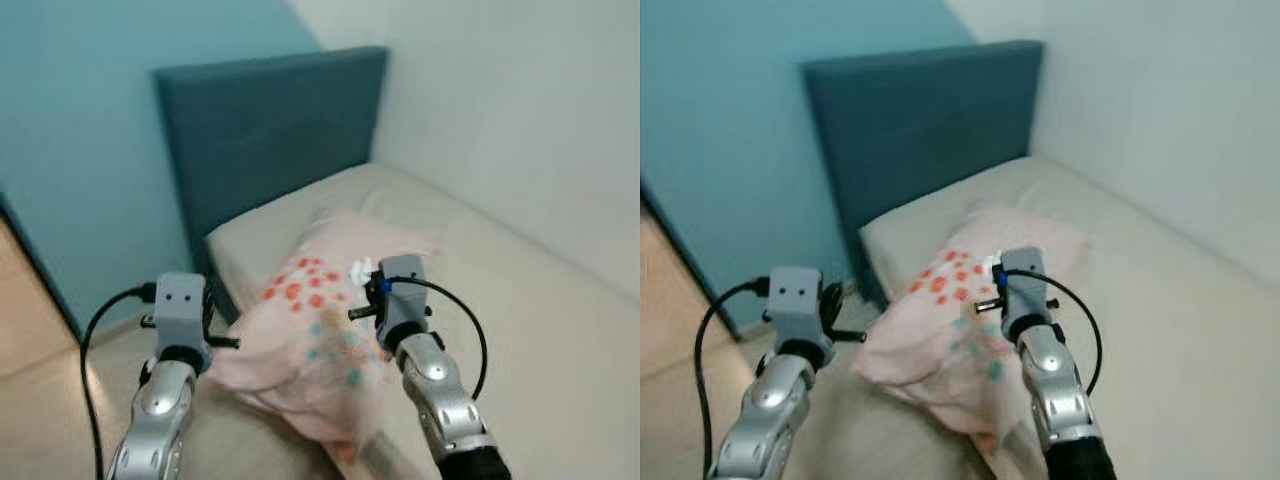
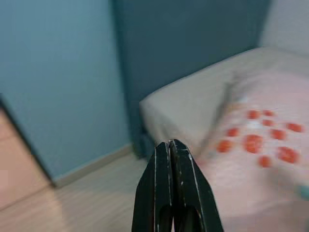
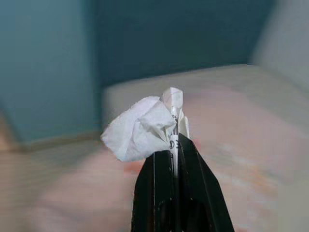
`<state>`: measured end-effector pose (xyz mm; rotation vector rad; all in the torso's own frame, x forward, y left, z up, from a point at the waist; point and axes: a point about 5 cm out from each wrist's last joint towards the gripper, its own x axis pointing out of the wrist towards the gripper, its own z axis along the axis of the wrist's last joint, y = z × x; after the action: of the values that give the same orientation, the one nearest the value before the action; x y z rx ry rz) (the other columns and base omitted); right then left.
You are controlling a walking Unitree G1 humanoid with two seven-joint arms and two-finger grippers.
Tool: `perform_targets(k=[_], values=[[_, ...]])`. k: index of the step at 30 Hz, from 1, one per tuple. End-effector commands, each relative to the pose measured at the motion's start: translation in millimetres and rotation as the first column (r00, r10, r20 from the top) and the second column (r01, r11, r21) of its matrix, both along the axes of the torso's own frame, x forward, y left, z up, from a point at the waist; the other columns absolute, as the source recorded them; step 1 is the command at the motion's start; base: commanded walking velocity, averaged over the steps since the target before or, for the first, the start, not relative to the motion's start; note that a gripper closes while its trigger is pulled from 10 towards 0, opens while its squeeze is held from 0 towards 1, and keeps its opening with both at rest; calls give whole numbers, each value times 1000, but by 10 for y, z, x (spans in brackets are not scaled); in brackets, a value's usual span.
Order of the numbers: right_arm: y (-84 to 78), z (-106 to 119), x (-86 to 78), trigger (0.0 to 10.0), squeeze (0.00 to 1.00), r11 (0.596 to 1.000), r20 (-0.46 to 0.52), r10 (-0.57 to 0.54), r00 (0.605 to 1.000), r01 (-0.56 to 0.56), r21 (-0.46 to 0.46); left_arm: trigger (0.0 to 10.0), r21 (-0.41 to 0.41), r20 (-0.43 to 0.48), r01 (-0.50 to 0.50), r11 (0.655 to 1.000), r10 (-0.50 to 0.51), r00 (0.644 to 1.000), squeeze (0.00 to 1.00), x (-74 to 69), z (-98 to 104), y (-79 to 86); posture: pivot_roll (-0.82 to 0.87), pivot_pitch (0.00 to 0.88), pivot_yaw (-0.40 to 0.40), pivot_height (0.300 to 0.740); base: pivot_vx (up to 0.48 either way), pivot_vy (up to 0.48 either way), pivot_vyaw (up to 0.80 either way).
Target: Clean up the room
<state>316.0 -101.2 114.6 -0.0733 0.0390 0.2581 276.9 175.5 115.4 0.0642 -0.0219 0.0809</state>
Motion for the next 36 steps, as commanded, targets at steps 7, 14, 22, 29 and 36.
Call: perform_targets(k=[7,14,22,29,36], values=[[-76,-89,55,10000,0,1000,-49,-8,999,7,-18,10000,12,-20,30,999,-30,999,0,16,7,-65,50,0,-102,740,0,0,800],[-112,-103,78,10000,0,999,-53,-32,998,31,-17,10000,13,-81,57,998,-55,995,0,51,-95,-99,52,0,-76,740,0,0,800],[-149,-171,40,10000,0,998,-69,-61,996,60,-9,10000,23,-88,67,998,-64,994,0,97,-87,-110,65,0,-62,740,0,0,800],[-170,-258,-30,10000,0,997,-94,-76,993,76,-10,10000,47,-93,48,998,-43,995,0,157,-103,-79,60,0,-56,740,0,0,800],[-206,-316,-72,10000,0,996,-109,-89,990,88,-13,10000,41,-99,55,998,-51,994,0,171,-125,-108,57,0,-54,740,0,0,800]])
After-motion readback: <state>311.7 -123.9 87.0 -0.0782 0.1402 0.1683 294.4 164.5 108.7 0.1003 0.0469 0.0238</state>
